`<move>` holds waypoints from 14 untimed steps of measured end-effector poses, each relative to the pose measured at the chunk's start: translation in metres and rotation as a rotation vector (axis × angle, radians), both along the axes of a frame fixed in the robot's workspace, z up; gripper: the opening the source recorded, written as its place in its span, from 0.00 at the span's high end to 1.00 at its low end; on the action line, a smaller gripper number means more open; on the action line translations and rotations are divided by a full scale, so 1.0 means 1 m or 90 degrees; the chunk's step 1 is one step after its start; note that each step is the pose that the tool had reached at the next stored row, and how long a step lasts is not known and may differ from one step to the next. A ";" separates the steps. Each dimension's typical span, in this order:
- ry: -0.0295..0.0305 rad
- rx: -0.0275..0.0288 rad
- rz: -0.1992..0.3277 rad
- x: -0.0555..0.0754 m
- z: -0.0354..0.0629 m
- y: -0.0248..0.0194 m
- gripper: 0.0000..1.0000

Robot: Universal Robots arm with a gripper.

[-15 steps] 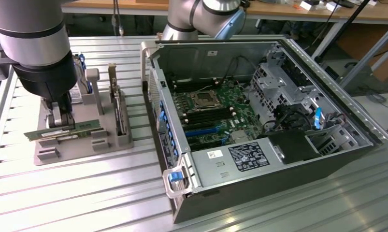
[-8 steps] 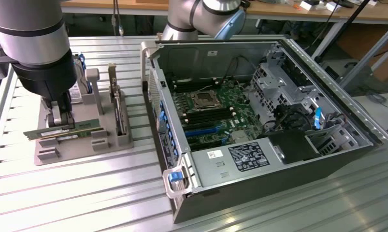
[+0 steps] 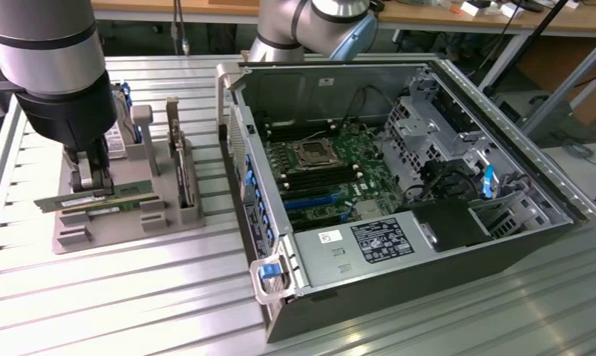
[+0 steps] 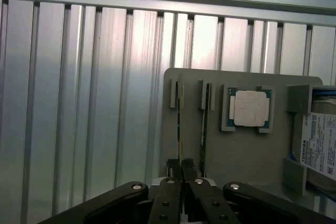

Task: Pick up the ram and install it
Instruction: 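Pick up the ram and move it above insertion slot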

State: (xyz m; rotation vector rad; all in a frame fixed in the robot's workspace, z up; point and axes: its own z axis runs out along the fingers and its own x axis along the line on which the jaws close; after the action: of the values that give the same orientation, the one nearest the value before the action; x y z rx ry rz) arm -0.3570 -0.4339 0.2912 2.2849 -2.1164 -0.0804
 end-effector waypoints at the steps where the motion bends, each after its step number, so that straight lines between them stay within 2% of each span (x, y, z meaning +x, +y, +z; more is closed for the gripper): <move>1: 0.0000 0.0000 0.000 0.000 0.0006 0.0000 0.87; 14: 0.0000 0.0001 0.000 0.000 0.0096 0.0000 0.87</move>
State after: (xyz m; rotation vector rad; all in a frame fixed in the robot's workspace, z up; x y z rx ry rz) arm -0.3570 -0.4339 0.3009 2.2850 -2.1165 -0.0804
